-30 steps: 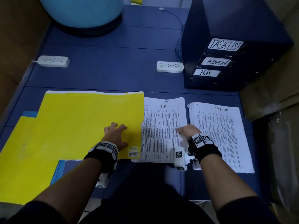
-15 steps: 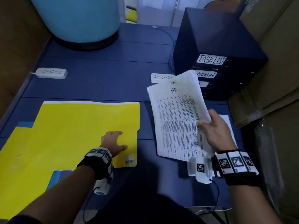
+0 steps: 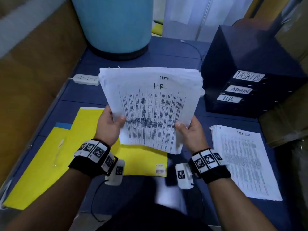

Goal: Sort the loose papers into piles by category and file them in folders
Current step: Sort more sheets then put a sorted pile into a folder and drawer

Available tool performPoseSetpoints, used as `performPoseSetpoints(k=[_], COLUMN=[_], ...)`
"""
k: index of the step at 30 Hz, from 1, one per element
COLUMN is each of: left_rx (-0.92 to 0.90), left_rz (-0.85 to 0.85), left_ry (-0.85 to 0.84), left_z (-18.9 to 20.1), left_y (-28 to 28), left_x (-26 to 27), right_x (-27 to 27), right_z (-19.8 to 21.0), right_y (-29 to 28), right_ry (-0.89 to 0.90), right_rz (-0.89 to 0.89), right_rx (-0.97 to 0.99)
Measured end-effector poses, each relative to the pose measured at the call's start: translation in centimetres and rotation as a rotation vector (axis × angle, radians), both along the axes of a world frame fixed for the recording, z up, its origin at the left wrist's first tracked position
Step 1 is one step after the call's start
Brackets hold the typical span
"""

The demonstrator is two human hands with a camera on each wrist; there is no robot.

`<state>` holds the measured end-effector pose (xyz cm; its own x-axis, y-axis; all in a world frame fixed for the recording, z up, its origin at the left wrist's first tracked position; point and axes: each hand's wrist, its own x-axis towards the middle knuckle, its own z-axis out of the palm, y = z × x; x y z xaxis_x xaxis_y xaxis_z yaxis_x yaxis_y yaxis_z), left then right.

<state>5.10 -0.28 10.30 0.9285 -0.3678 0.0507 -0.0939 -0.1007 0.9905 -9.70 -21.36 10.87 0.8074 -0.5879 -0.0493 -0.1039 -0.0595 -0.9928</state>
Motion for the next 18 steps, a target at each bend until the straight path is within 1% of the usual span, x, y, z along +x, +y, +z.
performPoseSetpoints(k=[3, 5, 7, 9, 11, 13, 15, 18], left_rx=[0.078, 0.200, 0.309, 0.375, 0.400, 0.398, 0.393, 0.470], left_rz=[0.029, 0.026, 0.011, -0.002, -0.005, 0.000, 0.013, 0.024], left_ry=[-0.010, -0.022, 0.010, 0.048, 0.040, 0.018, 0.033, 0.087], left_z=[-2.5, -4.8, -6.9, -7.9, -8.3, -8.3, -8.0, -7.7], left_y=[2.4, 3.5, 4.1, 4.2, 4.2, 4.1, 3.9, 3.5], left_x=[-0.5, -1.1, -1.4, -1.4, -0.9, -0.2, 0.3, 1.3], right_x=[1.1, 1.0, 0.9, 1.0, 1.6, 2.1, 2.5, 2.6], right_z=[-2.6, -4.3, -5.7, -6.8, -7.2, -7.4, -7.1, -7.0], right_y=[2.2, 3.8, 4.9, 5.1, 5.0, 4.8, 4.5, 4.1], right_ry=[0.102, 0.205, 0.327, 0.391, 0.446, 0.453, 0.416, 0.363], right_rz=[0.040, 0.074, 0.118, 0.125, 0.096, 0.068, 0.046, 0.000], right_rx=[-0.011, -0.047, -0.067, -0.049, -0.072, -0.090, -0.109, -0.102])
